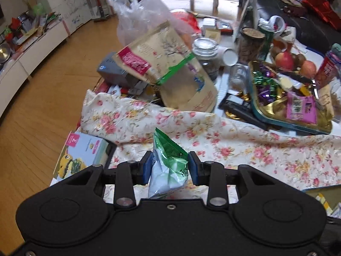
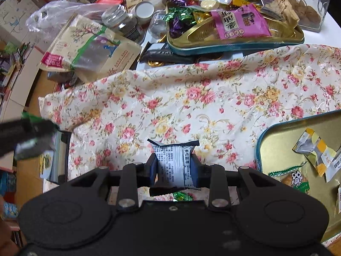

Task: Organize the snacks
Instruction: 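Carry the white packet and green packet over the teal-rimmed gold tray with both tools, then open both tools to drop the two packets into the teal-rimmed tray, then move both tools back from the tray over the floral cloth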

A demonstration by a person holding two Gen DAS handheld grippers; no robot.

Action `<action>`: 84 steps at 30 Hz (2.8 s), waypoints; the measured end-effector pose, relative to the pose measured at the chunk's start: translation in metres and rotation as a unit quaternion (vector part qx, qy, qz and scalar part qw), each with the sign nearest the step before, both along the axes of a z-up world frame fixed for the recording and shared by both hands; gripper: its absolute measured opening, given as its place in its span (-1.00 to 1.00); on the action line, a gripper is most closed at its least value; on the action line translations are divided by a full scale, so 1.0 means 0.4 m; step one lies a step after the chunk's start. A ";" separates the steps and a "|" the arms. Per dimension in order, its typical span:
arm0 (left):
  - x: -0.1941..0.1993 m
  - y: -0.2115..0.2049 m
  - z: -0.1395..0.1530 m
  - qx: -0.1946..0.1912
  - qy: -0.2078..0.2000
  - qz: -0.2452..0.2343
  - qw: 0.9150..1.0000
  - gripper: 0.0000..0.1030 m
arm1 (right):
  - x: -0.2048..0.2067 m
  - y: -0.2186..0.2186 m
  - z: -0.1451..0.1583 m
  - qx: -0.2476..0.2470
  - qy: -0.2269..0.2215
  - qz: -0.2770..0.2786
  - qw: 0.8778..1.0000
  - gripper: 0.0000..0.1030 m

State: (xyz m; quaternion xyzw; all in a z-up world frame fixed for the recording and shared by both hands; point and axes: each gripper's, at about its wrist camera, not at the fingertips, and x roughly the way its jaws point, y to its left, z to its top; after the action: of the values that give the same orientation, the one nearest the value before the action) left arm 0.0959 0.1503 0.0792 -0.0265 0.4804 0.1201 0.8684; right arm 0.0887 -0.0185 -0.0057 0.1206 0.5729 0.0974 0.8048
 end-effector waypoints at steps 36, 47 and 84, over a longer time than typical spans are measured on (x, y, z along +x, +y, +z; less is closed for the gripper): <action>-0.050 -0.543 -0.035 -0.052 0.053 -0.217 0.973 -0.15 | -0.091 -0.609 0.097 -0.026 -0.051 -0.285 0.957 -0.35; -0.050 -0.637 -0.092 -0.048 0.086 -0.239 0.966 -0.14 | -0.114 -0.673 0.093 -0.025 -0.045 -0.312 0.949 -0.35; -0.029 -0.609 -0.094 -0.054 0.093 -0.227 0.968 -0.05 | -0.110 -0.710 0.111 -0.019 -0.057 -0.326 0.943 -0.14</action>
State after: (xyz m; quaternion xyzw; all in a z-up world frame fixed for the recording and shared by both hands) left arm 0.0843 -0.0932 0.0416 0.0480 0.5580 -0.1044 0.8219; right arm 0.0445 -0.3027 0.0385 0.2793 0.4571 -0.1747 0.8261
